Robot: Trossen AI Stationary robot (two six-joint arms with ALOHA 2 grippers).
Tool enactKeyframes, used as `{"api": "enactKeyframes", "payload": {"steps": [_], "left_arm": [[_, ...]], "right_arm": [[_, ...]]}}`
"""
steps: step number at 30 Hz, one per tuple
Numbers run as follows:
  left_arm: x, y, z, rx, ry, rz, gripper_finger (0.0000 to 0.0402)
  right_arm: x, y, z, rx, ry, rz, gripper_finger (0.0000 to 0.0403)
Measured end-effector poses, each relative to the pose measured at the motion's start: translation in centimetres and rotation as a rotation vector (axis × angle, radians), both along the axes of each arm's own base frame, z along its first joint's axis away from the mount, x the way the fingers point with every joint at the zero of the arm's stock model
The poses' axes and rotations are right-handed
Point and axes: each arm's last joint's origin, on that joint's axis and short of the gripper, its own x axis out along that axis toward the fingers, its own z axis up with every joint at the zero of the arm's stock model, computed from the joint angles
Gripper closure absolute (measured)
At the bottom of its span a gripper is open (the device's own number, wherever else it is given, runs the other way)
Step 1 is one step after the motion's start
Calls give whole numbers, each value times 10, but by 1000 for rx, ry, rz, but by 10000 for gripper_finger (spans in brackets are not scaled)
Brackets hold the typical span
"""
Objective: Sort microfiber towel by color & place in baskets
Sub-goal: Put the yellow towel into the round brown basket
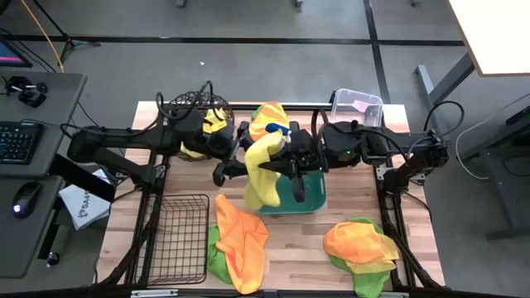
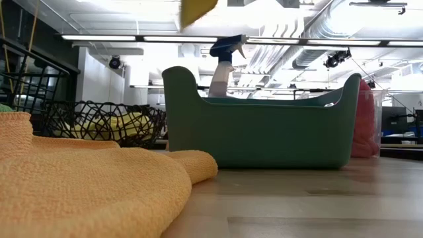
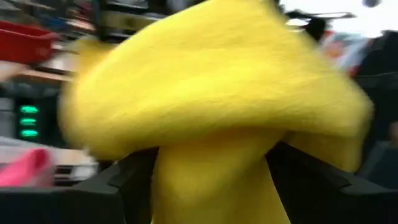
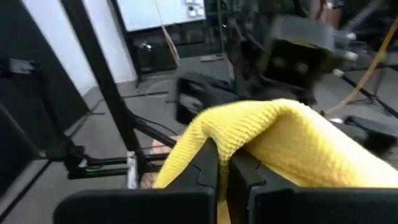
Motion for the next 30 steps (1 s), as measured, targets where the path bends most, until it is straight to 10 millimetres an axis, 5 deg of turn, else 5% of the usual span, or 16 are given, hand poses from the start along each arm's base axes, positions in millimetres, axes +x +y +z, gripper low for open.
{"api": "enactKeyframes", "payload": {"steps": [7, 19, 22, 27, 30], "left_arm": [[-3, -7, 13, -89, -98, -219, 137], [11, -5, 5, -102, -104, -239, 144], [10, -5, 5, -69, -111, -233, 189], [1, 8, 6, -18, -72, -181, 364], [-10, 23, 7, 7, -25, -80, 386]], "right_arm": [[3, -6, 5, -39, -62, -16, 403], [19, -9, 2, -34, -116, 36, 402], [20, -9, 1, -19, -113, 34, 394], [18, -9, 2, 37, -100, 17, 328], [11, -11, 7, 35, -110, -11, 264]]}}
